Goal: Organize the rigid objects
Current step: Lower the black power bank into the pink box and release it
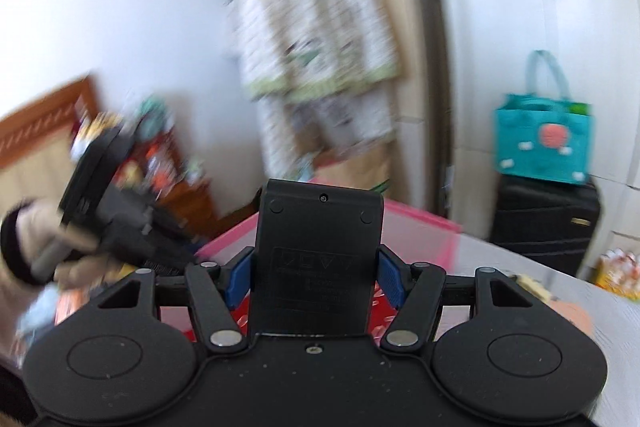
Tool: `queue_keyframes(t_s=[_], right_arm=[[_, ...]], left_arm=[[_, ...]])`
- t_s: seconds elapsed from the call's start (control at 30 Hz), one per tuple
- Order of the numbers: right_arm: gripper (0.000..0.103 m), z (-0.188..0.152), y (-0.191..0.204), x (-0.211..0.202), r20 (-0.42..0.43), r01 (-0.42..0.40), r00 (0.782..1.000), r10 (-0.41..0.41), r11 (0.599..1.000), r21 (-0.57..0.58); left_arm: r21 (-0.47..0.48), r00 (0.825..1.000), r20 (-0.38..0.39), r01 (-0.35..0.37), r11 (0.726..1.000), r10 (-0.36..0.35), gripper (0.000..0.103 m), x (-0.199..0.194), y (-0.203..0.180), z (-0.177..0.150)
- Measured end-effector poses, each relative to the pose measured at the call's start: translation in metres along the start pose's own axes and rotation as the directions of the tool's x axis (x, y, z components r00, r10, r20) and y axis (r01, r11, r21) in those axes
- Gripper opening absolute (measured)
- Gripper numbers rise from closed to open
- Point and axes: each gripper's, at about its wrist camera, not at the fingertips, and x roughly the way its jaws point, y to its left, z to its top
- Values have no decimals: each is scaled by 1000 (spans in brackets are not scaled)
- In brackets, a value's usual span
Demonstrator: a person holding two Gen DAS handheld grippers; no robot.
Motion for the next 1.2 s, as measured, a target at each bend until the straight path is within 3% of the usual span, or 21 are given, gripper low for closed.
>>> queue_keyframes(t_s=[0.13, 0.27, 0.5, 0.63, 0.83, 1.07, 1.13, 1.2], right_arm=[[68, 11, 9, 41, -166, -48, 985, 35, 996, -72], [68, 17, 18, 81, -316, -90, 948, 42, 986, -138], [68, 7, 29, 127, -528, -225, 846, 77, 949, -222], [68, 9, 40, 151, -632, -310, 769, 99, 922, -233], [68, 13, 52, 183, -727, -400, 680, 101, 881, -252], [68, 12, 60, 207, -787, -477, 609, 104, 840, -258], [68, 12, 61, 213, -791, -477, 604, 95, 839, -263], [68, 14, 61, 209, -782, -470, 617, 88, 838, -277]], left_arm=[[-7, 1000, -9, 16, 1000, -17, 16, 1, 2, 2], [-6, 999, -18, 36, 999, -36, 17, 1, 5, 2], [-8, 997, -21, 71, 997, -71, 18, 2, 11, 3], [-16, 996, -27, 88, 996, -88, 19, 2, 16, 3], [-38, 994, -25, 104, 994, -105, 19, 4, 17, 5], [-54, 992, -27, 122, 991, -124, 19, 2, 21, 4], [-59, 992, -19, 127, 990, -128, 19, 0, 22, 3], [-61, 991, -10, 135, 989, -136, 19, -2, 23, 2]])
